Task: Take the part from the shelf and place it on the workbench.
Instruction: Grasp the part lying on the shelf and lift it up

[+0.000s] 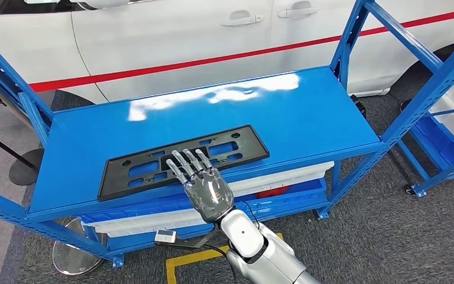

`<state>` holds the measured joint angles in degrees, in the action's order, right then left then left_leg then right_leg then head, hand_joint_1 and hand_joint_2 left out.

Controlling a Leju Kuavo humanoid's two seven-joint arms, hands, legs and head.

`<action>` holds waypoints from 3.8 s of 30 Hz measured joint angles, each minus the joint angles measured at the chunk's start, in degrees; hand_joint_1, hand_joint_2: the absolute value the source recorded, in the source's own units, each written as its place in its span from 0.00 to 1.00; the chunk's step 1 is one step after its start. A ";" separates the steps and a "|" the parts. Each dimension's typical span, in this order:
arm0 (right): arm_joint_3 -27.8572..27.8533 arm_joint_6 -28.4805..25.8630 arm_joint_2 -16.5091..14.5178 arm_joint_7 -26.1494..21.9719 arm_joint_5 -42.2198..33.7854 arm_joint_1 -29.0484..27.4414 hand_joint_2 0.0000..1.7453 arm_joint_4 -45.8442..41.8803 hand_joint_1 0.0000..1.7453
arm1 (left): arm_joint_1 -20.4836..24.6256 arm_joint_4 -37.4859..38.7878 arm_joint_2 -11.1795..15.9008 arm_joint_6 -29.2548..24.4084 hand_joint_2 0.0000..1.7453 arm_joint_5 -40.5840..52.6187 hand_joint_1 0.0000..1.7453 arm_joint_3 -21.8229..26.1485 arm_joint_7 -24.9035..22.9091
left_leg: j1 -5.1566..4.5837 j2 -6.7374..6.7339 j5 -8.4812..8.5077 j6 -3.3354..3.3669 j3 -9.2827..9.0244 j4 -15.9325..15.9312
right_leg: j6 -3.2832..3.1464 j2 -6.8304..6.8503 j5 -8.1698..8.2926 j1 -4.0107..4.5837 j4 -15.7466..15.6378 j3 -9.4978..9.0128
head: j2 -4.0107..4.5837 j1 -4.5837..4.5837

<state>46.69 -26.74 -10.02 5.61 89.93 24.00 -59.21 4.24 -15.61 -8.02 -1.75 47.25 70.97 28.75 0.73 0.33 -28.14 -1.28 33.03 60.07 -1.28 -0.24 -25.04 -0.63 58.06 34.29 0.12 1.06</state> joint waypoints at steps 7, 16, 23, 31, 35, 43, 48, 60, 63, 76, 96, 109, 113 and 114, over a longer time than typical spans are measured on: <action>0.00 -0.66 -0.23 -0.45 -0.14 -0.94 1.00 3.74 0.00 | -0.07 0.04 -0.01 0.02 0.00 0.08 0.00 0.26 -0.01 | 0.04 -0.04 -1.17 -0.02 4.32 7.85 | -0.56 -0.02 -0.53 0.43 0.22 -0.44 | 0.01 0.09; -1.13 -2.64 -1.10 0.01 -0.07 -0.31 1.00 6.31 0.00 | 0.06 0.09 0.02 0.19 0.00 0.76 0.00 0.37 -0.19 | -0.09 -0.15 3.10 2.51 -0.91 -3.56 | 1.90 -0.05 -3.72 0.45 4.79 1.32 | -0.01 -0.05; -2.21 -2.83 -1.42 0.20 -0.16 0.19 1.00 8.65 0.00 | 0.02 0.20 -0.10 0.25 0.00 1.27 0.00 0.37 -0.37 | -0.12 0.00 2.52 2.43 -1.18 -3.12 | 2.32 0.06 -2.31 -0.07 7.58 3.44 | 0.01 -0.10; -2.91 -2.98 -2.64 0.22 -0.25 0.89 1.00 10.21 0.00 | 0.06 0.22 -0.13 0.24 0.00 1.27 0.00 0.37 -0.39 | -0.26 -0.03 -0.55 0.24 0.36 0.89 | 0.06 0.01 -0.40 -0.13 0.38 0.03 | 0.00 0.04; -2.93 -2.93 -2.98 0.21 -0.25 1.02 1.00 11.04 0.00 | -0.05 0.23 -0.15 0.24 0.00 1.27 0.00 0.37 -0.42 | -0.05 -0.06 -5.55 -0.31 7.10 13.98 | -0.44 0.10 -0.72 0.00 0.46 -0.18 | 0.00 0.09; -2.97 -2.88 -3.33 0.20 -0.25 1.36 1.00 12.16 0.00 | -0.01 0.26 -0.15 0.31 0.00 1.27 0.00 0.37 -0.45 | -0.59 0.04 2.62 1.29 0.44 -1.87 | 1.19 -0.11 -1.64 0.29 0.51 -1.14 | 0.00 0.04; -3.04 -2.84 -3.61 0.20 -0.25 1.80 1.00 12.66 0.00 | -0.02 0.26 -0.26 0.41 0.00 1.28 0.00 0.39 -0.44 | -0.10 -0.05 2.77 2.75 -0.43 -2.79 | 2.34 0.01 -6.53 0.21 9.78 3.31 | -0.01 -0.10; -4.04 -1.46 -4.42 1.33 -1.22 4.12 1.00 14.83 0.00 | 0.08 0.50 -0.34 0.36 0.00 2.87 0.00 0.38 -0.62 | -0.56 0.14 0.44 1.11 -2.22 -2.55 | 0.15 -0.14 0.78 0.73 -0.17 0.73 | -0.01 0.27; -4.75 -0.69 -5.05 2.10 -1.52 5.87 1.00 15.65 0.00 | 0.11 0.52 -0.26 0.07 0.00 3.62 0.00 0.33 -0.39 | -0.33 0.06 -3.30 0.19 1.10 4.72 | -0.49 0.02 0.70 0.32 -0.78 -0.02 | -0.01 0.51; -7.39 5.45 -7.74 3.53 -3.41 12.51 1.00 22.59 1.00 | 0.08 0.65 0.18 0.38 0.00 5.61 0.00 0.12 -1.07 | 0.07 -0.01 3.72 1.69 0.59 -2.70 | 1.67 -0.26 -1.39 0.39 0.90 -0.42 | 0.00 0.46; -7.61 5.91 -8.43 3.28 -3.36 13.97 1.00 29.17 1.00 | 0.00 0.77 0.24 0.25 0.00 5.70 0.00 0.11 -1.43 | 0.22 0.03 -4.50 -0.65 6.73 12.41 | -0.49 0.12 0.00 0.30 -0.50 -0.55 | 0.00 0.67; -11.37 0.73 -8.31 -10.72 -26.70 10.33 1.00 22.01 1.00 | -0.20 0.79 0.16 -1.32 0.00 4.08 0.00 0.90 -2.11 | 0.26 -0.24 3.47 2.18 -0.93 -3.55 | 2.09 -0.11 -2.92 0.50 3.16 0.22 | 0.00 0.54; -14.04 3.86 -7.59 -13.58 -43.28 6.69 1.00 7.99 1.00 | -0.36 0.79 0.09 -1.79 0.00 3.87 0.00 1.80 -2.38 | 0.21 -0.41 3.42 2.59 -0.94 -3.53 | 2.69 -0.06 -8.58 0.22 15.98 6.26 | 0.00 0.50; -14.45 4.08 -7.29 -14.64 -46.48 5.73 1.00 5.46 1.00 | -0.43 0.79 0.08 -1.87 0.00 3.82 0.00 1.95 -2.42 | 0.20 -0.37 3.41 2.60 -0.92 -3.48 | 2.70 -0.05 -7.99 0.22 15.94 6.26 | 0.01 0.50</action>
<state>32.23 -22.66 -17.31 -9.03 43.44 29.73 -53.75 3.81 -14.82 -7.94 -3.62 51.07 72.92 26.33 0.94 -0.04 -24.73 1.32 32.11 56.59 1.42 -0.30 -33.04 -0.41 74.00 40.55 0.12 1.56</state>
